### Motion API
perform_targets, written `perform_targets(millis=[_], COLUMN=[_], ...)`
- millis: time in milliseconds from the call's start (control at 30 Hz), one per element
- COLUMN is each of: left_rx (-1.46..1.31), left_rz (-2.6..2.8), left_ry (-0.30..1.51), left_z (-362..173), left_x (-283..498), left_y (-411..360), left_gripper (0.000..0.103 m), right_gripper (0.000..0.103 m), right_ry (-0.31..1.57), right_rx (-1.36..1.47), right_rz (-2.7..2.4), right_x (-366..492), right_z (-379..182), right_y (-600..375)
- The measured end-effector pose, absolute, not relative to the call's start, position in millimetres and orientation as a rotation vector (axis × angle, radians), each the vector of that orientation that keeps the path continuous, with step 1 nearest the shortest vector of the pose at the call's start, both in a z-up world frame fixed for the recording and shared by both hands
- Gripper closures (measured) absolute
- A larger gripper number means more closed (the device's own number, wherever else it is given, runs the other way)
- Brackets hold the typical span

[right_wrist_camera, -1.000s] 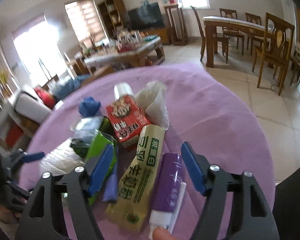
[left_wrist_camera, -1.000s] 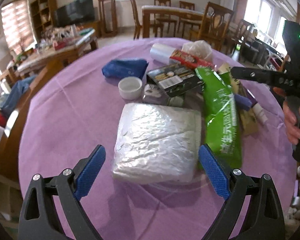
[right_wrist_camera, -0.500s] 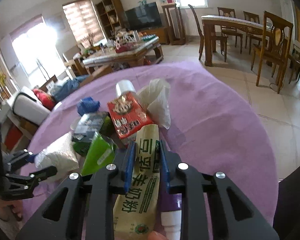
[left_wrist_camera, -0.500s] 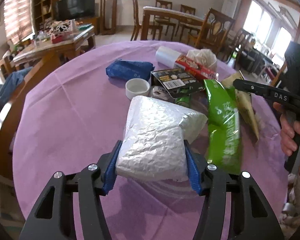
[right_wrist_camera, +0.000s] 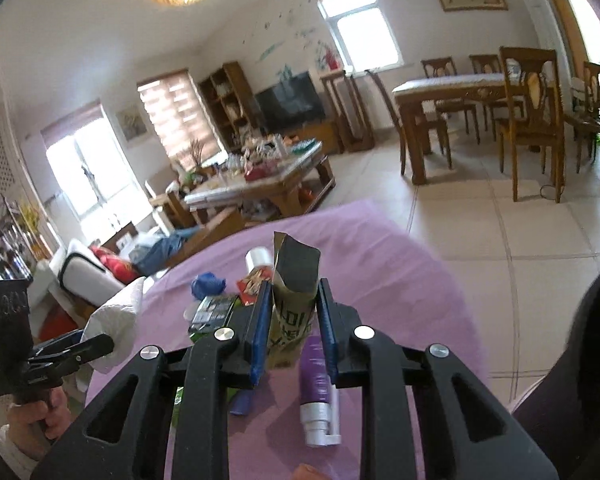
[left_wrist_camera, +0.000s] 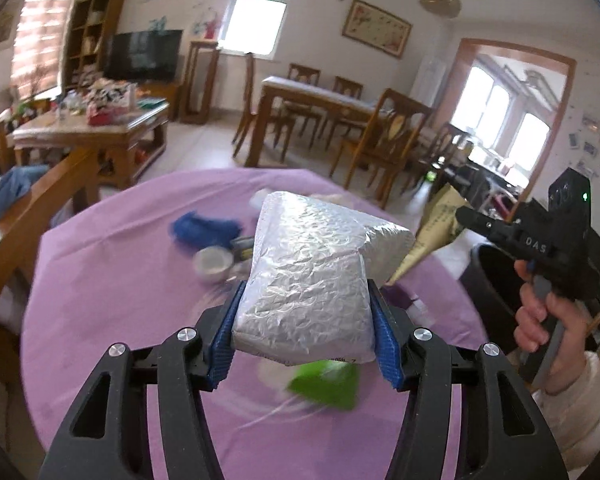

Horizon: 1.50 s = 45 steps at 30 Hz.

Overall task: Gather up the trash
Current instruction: 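Carry both items to the black bin and open both tools to release them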

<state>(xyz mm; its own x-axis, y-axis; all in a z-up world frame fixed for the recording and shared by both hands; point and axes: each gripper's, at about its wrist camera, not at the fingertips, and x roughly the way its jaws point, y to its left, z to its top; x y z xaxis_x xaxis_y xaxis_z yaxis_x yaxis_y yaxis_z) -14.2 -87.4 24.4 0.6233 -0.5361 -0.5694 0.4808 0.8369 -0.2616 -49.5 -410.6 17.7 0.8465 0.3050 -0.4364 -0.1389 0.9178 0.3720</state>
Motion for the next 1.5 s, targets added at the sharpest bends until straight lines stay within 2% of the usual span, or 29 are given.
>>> perform_targets(millis=[467,1033,1500], left_rx=[-0.062,0.03,0.086], left_rz=[-0.831,-1.129,-1.158], left_ry=[0.635,0.709,0.777], left_z=[41.2,-7.4,-50.6], left_x=[-18.7,-48.4,-45.1], left_y=[-251.7,-466.5,-544.8], left_gripper=[0.046,0.046,0.046], right_gripper=[0.08,0.08,0.08], right_ry=[0.336,0.281,0.307], right_rx=[0.393,0.455,0.489], right_rz=[0.05,-0.288,-0.395], right_x=[-112.6,-193.0,-217.7], right_z=[40.5,3.0,-27.2], right_y=[-519.4,-643.2,-674.1])
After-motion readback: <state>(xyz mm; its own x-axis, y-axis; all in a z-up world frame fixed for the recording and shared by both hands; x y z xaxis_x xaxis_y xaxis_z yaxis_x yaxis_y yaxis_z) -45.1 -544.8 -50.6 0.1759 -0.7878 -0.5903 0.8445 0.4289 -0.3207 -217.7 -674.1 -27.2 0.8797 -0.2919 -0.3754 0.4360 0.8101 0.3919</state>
